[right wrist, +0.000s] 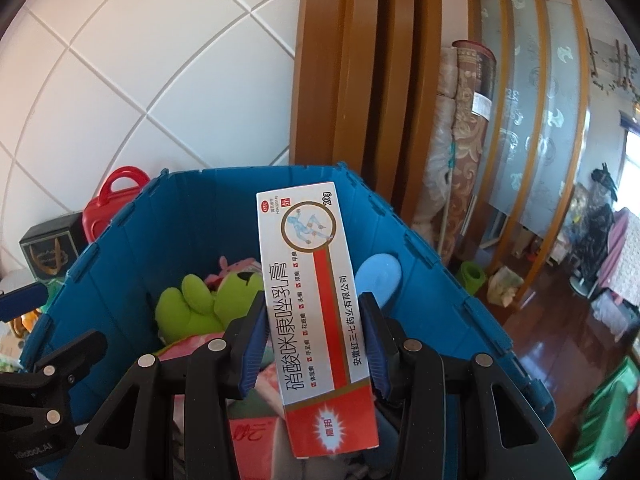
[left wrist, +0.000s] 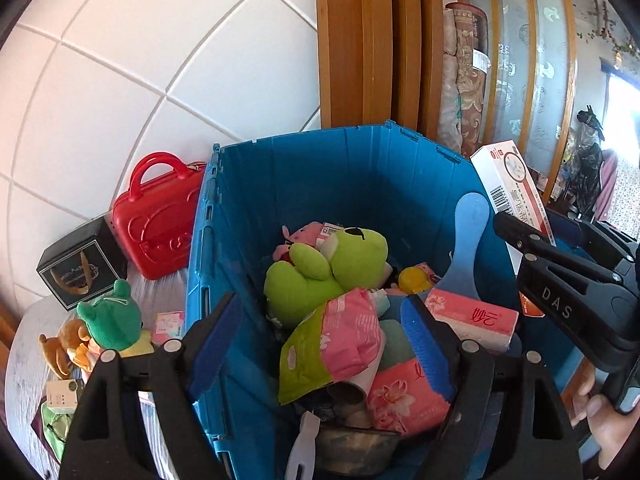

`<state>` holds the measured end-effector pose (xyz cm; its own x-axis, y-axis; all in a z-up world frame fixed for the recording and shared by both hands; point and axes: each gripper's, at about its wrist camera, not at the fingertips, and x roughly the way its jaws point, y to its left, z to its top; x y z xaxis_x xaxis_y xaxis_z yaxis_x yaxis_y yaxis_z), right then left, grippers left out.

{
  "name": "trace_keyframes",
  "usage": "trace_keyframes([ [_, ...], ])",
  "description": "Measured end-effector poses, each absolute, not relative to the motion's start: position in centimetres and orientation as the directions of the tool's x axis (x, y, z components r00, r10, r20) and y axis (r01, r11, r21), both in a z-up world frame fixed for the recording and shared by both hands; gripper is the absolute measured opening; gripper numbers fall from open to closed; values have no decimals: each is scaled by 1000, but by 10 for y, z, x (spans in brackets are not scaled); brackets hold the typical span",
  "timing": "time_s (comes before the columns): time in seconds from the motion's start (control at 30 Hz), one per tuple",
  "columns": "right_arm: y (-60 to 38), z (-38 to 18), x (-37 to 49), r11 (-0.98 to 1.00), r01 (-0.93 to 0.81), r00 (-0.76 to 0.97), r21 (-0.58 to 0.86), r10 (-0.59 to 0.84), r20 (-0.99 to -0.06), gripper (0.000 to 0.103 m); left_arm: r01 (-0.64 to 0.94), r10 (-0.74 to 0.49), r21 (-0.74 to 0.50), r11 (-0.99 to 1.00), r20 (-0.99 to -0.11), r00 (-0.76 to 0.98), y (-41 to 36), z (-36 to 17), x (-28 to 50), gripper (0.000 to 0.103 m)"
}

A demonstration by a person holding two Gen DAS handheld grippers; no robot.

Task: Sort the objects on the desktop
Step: 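Open both grippers to drop the wipes pack and ointment box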

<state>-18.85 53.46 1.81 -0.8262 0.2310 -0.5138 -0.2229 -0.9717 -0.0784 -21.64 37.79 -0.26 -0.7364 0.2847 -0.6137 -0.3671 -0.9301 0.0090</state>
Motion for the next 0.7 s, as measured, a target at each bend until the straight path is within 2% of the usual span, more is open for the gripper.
trace_keyframes([
  [0.03, 533, 18, -190, -970, -228, -825, -82, 237, -513, 48, -368, 289, 2, -930, -617, -732, 376, -4, -217, 82],
  [0.13, 531, 19, -191, -964, -250, -824, -91, 261, -503, 75, -365, 291, -10, -931, -624, -725, 374, -8, -218, 82],
  [0.23, 527, 20, -186, -963, -251, -828, -102, 268, -493, 81, -362, 290, -10, -932, -620, -729, 374, -7, -217, 82],
  [0.37, 525, 25, -174, -960, -260, -835, -106, 279, -474, 98, -367, 297, -14, -930, -616, -730, 373, -5, -213, 82],
  [0.43, 526, 29, -166, -959, -265, -842, -98, 280, -461, 103, -368, 301, -18, -930, -614, -730, 372, -5, -211, 82],
  [0.7, 522, 36, -146, -970, -240, -851, -48, 234, -470, 103, -364, 298, -11, -931, -597, -745, 352, -2, -199, 82],
])
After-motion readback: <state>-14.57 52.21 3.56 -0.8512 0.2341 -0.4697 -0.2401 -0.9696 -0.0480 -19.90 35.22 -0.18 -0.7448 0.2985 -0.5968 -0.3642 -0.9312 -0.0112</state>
